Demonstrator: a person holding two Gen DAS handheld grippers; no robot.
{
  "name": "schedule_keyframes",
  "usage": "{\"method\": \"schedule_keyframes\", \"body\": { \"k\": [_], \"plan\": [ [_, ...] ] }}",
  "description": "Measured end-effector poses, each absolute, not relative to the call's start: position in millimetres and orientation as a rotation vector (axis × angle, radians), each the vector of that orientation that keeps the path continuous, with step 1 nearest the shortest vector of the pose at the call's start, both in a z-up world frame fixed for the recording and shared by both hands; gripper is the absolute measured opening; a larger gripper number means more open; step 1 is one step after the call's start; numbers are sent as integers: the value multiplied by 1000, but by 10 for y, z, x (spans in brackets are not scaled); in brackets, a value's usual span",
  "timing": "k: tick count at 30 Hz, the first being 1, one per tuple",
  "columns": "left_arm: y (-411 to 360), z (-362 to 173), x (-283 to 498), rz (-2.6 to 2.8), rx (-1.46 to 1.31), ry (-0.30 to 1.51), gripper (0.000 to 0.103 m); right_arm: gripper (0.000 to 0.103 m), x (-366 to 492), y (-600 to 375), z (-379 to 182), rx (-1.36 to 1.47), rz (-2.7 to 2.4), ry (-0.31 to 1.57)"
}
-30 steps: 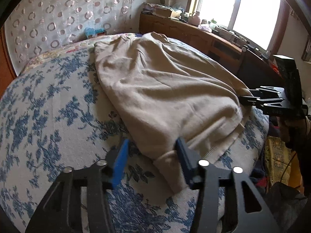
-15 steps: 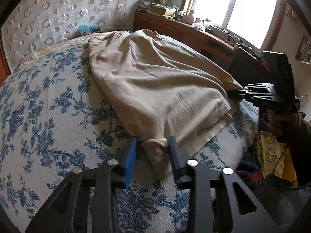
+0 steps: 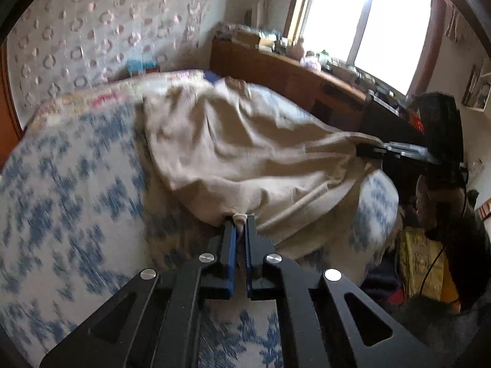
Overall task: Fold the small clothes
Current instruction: 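Lift the held shirt end and fold it over the shirt with both tools, then open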
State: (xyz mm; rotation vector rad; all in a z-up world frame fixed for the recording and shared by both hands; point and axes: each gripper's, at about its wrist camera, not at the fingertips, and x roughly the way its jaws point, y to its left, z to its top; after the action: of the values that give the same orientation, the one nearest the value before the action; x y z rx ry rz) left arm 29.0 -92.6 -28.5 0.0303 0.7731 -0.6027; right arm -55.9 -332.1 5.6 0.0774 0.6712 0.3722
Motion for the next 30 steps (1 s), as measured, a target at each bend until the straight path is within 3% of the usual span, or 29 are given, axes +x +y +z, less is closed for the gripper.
{"method": "schedule_keyframes", "body": {
  "k": [15, 30],
  "plan": [
    [-786, 345, 1505, -504, -27, 629, 5, 7, 225, -3346, 620, 71, 364, 482],
    [-867, -126, 2889, -434, -9, 778, 5, 7, 1728, -3155, 483, 5, 345, 605]
  ]
}}
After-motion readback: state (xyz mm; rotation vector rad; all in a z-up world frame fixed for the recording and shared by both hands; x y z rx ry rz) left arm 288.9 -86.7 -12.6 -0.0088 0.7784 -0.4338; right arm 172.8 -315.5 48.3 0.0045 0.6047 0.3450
